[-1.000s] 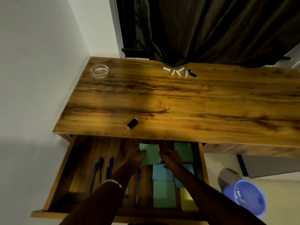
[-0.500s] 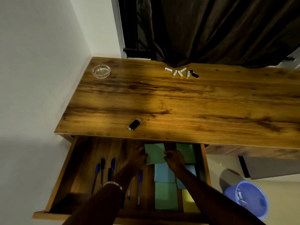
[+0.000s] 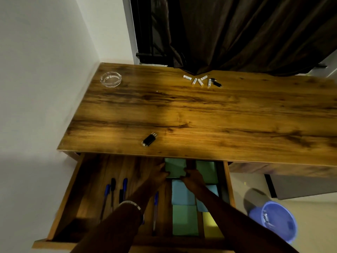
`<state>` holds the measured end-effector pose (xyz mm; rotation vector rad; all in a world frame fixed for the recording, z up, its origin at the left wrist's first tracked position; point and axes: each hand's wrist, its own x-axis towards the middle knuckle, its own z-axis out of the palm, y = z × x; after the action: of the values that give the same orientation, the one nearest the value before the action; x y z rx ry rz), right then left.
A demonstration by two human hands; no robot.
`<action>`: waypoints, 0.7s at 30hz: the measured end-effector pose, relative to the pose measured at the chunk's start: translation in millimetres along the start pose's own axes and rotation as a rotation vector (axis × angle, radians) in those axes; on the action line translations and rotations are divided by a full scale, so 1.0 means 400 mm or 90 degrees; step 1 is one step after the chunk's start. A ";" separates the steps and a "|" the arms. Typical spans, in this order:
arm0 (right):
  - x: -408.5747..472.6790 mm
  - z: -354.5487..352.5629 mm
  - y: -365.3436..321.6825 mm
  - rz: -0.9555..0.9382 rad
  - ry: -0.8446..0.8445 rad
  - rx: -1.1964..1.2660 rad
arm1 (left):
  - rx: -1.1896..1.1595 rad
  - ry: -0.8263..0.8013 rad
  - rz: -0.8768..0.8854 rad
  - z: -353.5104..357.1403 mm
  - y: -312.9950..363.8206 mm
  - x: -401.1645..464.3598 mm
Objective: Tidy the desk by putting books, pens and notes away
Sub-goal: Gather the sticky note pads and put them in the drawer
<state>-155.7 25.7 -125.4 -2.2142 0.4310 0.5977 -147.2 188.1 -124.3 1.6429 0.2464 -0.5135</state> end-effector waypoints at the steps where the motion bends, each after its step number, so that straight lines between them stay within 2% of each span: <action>1: 0.000 -0.001 0.000 -0.003 -0.006 -0.004 | 0.002 -0.004 0.001 0.002 0.003 0.001; 8: -0.001 0.003 0.010 -0.023 -0.019 -0.051 | 0.024 -0.055 0.012 0.012 0.018 -0.008; 21: -0.019 0.007 0.042 -0.131 -0.048 -0.281 | 0.064 -0.045 -0.019 0.030 0.041 -0.029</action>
<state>-171.0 17.9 -133.0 -2.5994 0.0264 0.7131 -152.1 175.5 -105.3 1.7175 0.1956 -0.6133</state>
